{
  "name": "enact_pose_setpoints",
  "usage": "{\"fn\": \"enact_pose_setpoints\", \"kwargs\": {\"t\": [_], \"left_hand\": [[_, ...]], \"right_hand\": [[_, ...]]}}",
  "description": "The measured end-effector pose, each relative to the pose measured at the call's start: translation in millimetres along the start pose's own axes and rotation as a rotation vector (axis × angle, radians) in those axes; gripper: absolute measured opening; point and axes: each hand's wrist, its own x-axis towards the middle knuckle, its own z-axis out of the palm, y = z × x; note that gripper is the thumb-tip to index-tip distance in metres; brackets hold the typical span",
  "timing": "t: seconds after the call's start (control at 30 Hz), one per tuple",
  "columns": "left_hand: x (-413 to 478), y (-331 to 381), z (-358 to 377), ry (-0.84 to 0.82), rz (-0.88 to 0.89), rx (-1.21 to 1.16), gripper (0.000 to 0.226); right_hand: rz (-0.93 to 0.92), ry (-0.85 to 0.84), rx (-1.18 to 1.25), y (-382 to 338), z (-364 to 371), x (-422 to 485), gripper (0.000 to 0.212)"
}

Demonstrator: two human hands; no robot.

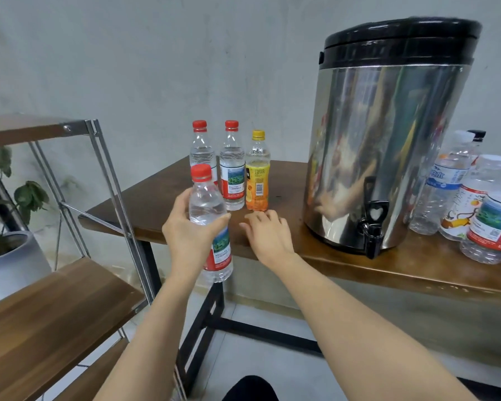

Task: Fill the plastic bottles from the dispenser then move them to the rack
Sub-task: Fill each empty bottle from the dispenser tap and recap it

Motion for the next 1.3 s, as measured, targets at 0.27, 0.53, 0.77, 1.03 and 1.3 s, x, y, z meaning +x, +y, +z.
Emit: {"fn": "enact_pose_setpoints", "kwargs": {"t": [0.27,0.53,0.77,1.03,1.3], "left_hand": [[102,-10,-3,0.153,0.070,0.075,0.067],[144,-50,19,0.201,0.049,0.117,0.072],[133,-62,31,0.081,0.095,0.230,0.094],[112,-93,21,0.028,0.037,0.351,0.123],[133,-104,21,0.068,0.016,0.430,0.117]], "right_hand": [[0.063,-0.133,-0.085,4,25,15,0.050],[0.062,-0.108,-0.110,4,30,21,0.051],[0.064,-0.098,-0.111,5,32,20,0.051],[0.066,-0.088,-0.107,5,31,20,0.049],[0.061,-0.086,-0.106,4,33,19,0.049]]}}
